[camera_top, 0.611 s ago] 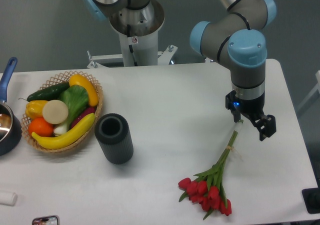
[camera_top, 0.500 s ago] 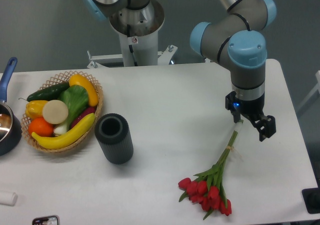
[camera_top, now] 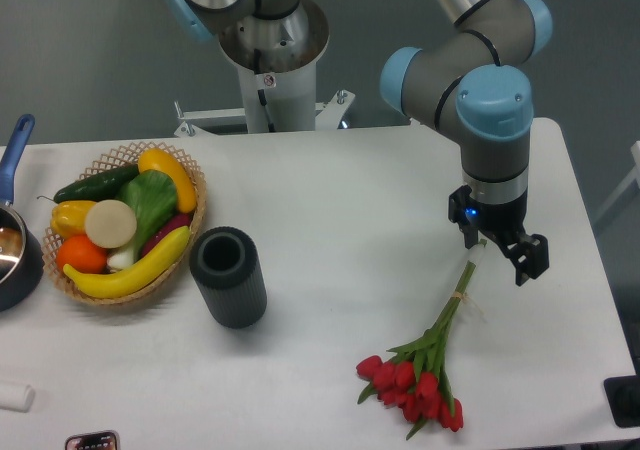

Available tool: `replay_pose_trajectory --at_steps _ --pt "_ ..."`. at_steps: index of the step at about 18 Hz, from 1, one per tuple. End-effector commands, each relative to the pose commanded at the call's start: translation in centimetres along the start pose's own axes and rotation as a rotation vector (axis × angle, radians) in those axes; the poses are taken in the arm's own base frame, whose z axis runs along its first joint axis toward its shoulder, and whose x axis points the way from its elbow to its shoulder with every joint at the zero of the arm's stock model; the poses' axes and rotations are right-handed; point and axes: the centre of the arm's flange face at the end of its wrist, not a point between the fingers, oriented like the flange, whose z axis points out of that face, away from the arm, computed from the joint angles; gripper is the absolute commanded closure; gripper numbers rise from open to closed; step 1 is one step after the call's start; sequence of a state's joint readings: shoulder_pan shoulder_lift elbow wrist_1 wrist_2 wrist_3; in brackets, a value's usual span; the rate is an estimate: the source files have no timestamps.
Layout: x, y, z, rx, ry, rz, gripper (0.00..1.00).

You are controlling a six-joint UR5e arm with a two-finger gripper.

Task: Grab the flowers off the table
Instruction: 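Move the open gripper down over the green tulip stems, then lower the gripper around the stems and close it on them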

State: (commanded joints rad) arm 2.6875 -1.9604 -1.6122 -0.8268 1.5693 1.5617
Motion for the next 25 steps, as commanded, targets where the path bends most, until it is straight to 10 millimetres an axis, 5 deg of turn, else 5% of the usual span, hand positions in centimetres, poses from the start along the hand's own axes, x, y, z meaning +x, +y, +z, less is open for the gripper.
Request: replay_pose_trajectory --at_steps 11,17,25 --pt "0.3 -2.3 5.9 -0.001 0.079 -0.207 0.00" --pt "-0.1 -4.1 6.9 0.082 0.099 -0.364 0.00" --pt "0.7 -4.6 10.1 0.090 0.139 -0.358 0.00"
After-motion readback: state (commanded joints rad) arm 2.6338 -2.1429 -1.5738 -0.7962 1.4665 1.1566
